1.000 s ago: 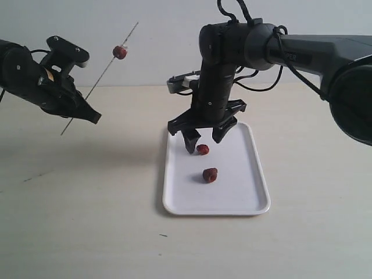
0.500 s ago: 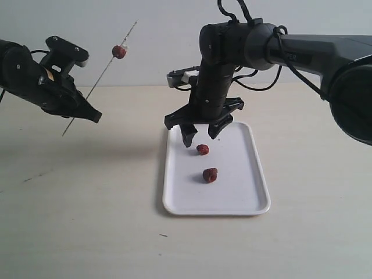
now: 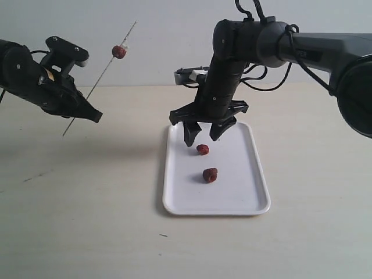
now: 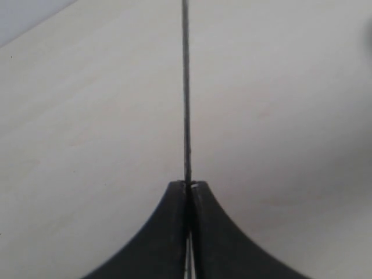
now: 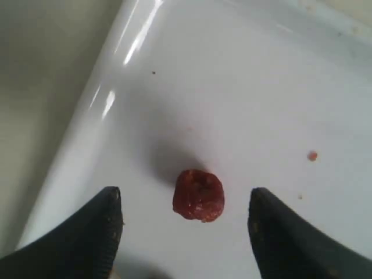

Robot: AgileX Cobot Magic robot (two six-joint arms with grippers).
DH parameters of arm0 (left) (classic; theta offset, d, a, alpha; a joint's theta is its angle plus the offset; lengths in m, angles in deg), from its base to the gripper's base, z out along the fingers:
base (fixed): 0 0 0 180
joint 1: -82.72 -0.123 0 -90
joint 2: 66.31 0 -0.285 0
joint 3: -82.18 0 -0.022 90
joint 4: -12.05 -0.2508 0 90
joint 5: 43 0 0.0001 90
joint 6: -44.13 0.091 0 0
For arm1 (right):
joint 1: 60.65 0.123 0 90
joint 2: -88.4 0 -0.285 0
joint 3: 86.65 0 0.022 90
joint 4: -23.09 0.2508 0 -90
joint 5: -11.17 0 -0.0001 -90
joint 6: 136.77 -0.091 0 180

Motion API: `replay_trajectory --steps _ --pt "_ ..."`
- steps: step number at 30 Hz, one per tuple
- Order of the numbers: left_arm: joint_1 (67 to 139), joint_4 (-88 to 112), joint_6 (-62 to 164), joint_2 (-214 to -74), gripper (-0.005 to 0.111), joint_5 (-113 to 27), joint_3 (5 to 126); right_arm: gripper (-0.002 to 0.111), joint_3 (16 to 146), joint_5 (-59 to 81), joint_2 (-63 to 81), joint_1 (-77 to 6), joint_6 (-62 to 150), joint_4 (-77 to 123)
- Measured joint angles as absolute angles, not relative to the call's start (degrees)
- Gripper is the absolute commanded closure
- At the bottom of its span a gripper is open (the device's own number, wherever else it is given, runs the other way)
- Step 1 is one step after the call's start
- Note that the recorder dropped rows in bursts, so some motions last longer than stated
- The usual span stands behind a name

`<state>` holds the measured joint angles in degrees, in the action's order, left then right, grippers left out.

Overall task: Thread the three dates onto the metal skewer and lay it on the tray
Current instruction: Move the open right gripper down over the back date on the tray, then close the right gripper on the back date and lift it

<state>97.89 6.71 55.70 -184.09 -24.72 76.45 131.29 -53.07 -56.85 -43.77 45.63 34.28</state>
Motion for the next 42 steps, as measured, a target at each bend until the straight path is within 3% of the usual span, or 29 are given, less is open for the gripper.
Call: replay_trajectory --steps 11,42 --pt "97.89 6.84 55.70 -184.09 0.107 -24.72 76.45 0.048 131.29 -52.51 -59.93 -43.77 45.63 34.05" --pt "97.89 7.12 55.70 -184.09 0.107 -24.72 76.45 0.081 131.29 -51.67 -60.14 -43.77 45.63 35.38"
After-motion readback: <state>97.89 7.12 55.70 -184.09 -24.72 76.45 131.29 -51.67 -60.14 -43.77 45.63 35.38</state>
